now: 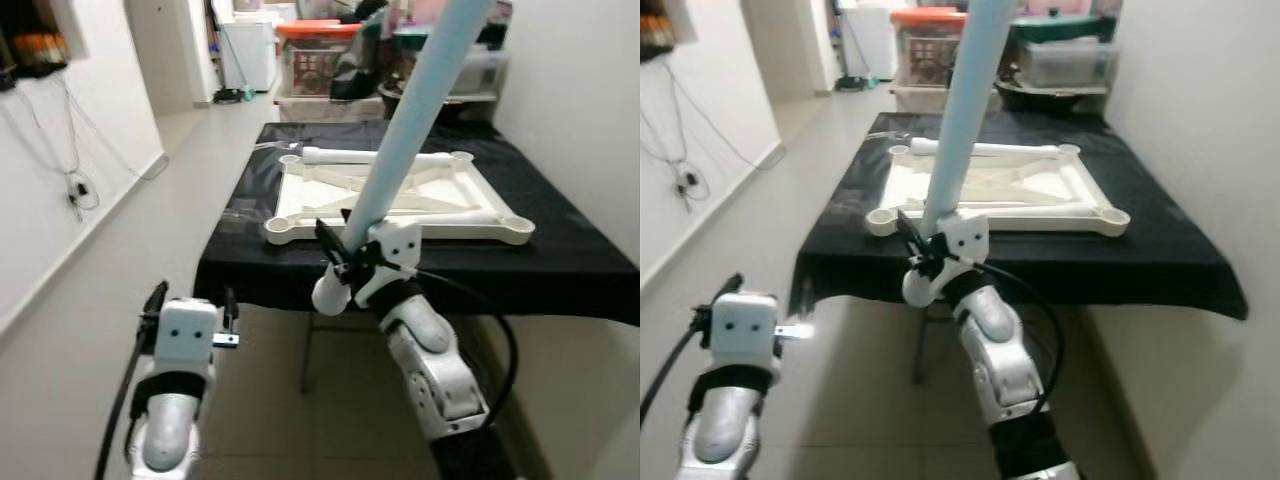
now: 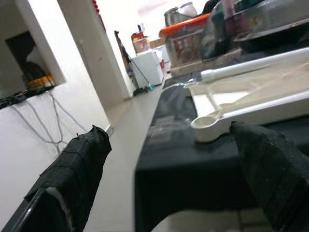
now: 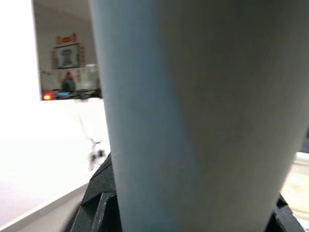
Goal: Building children table
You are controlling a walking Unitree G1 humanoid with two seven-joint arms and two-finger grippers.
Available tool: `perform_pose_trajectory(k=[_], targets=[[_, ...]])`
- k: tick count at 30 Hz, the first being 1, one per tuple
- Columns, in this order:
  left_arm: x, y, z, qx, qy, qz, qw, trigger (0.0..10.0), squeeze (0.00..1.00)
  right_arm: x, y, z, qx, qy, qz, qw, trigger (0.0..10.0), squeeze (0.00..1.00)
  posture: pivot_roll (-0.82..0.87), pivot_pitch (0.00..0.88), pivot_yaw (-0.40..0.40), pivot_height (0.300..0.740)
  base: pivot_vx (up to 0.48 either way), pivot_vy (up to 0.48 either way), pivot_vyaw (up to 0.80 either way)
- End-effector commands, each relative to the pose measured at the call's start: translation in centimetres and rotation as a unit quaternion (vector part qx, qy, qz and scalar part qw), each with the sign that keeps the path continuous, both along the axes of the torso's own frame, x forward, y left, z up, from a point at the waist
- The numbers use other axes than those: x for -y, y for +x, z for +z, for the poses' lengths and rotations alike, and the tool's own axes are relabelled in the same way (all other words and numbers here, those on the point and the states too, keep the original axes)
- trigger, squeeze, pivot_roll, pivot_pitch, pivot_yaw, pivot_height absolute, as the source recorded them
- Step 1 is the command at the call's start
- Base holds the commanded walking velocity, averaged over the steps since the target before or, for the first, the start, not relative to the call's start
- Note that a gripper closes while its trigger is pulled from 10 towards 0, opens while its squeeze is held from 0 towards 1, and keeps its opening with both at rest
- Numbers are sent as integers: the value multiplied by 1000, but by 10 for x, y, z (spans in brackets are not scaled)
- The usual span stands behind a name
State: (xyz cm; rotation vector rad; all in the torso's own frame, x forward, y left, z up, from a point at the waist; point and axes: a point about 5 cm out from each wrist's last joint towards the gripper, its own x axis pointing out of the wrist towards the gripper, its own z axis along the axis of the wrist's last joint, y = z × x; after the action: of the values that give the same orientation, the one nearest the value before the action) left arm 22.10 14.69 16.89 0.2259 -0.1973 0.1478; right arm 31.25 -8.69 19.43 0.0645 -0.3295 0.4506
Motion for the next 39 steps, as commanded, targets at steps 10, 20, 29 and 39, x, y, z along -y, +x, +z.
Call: perform_pose_trajectory(k=[10, 20, 29, 39], targets=[[2, -1, -2, -6, 2, -1, 1000, 10000, 0, 0, 1, 11, 18, 19, 0, 1000, 10000, 0, 74, 0, -24, 740, 340, 0, 320], [2, -1, -3, -8, 4, -2, 1000, 10000, 0, 3, 6, 18, 24, 36, -7, 999, 10000, 0, 74, 0, -24, 740, 340, 0, 0], [1, 0, 6, 10, 6, 2, 1000, 10000, 0, -4, 6, 45, 51, 83, 32, 995, 10000, 0, 79, 0, -26, 740, 341, 0, 0], [2, 0, 10, 20, -3, 8, 1000, 10000, 0, -12, 12, 60, 73, 89, 61, 991, 10000, 0, 84, 0, -29, 740, 297, 0, 0]])
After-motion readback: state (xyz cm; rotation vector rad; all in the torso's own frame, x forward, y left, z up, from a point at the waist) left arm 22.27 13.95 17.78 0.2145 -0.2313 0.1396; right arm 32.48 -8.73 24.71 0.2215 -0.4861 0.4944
